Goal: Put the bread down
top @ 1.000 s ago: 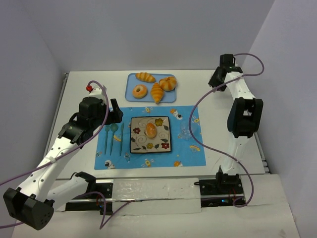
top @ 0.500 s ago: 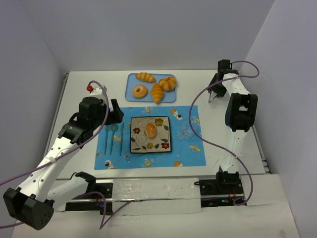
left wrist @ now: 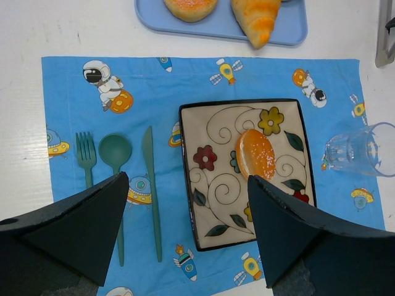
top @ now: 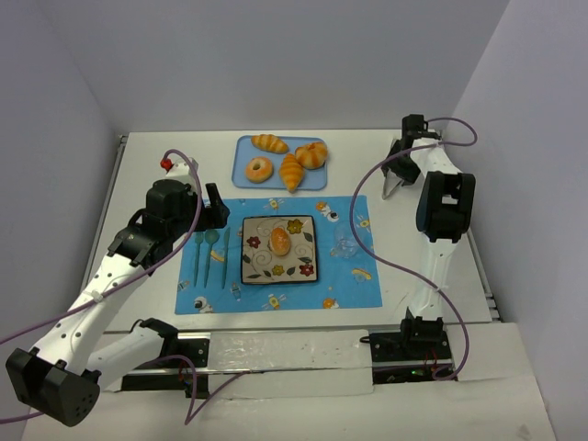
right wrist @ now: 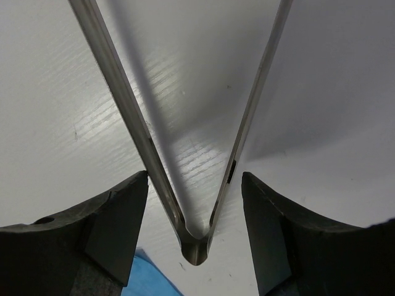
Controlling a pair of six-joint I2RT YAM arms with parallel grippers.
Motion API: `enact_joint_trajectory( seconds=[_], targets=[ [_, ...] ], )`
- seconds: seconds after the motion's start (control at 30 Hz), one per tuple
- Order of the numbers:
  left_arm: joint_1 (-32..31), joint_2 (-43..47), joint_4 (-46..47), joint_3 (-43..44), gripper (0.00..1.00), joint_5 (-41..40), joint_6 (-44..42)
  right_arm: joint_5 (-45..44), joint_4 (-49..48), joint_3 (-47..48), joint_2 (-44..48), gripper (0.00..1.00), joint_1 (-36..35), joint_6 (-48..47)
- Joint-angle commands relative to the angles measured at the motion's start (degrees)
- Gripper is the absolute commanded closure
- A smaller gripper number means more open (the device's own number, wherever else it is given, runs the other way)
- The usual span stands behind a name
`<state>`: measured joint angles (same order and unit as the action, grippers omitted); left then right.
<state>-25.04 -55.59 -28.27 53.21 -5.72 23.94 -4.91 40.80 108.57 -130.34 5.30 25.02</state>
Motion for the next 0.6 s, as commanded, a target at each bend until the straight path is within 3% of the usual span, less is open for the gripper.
enact_joint_trajectory(
  seconds=[0.0,0.27,0.57],
  targets=[
    [0.25,1.10,1.99,0.23,0.12,0.44,0.40,-0.28,-0.10,-0.12,0.96,0.31,0.24,0.03],
    [0.25,1.01,2.08,0.23,0.12,0.35,0.40,-2.47,-0.28,-2.22,10.89,0.30,-0.29,0.30],
    [0.16,0.84,1.90,0.23,0.12,-0.52,0.31,2.79,-4.93,-12.49,33.88,0.28,-4.23,0.12]
  ],
)
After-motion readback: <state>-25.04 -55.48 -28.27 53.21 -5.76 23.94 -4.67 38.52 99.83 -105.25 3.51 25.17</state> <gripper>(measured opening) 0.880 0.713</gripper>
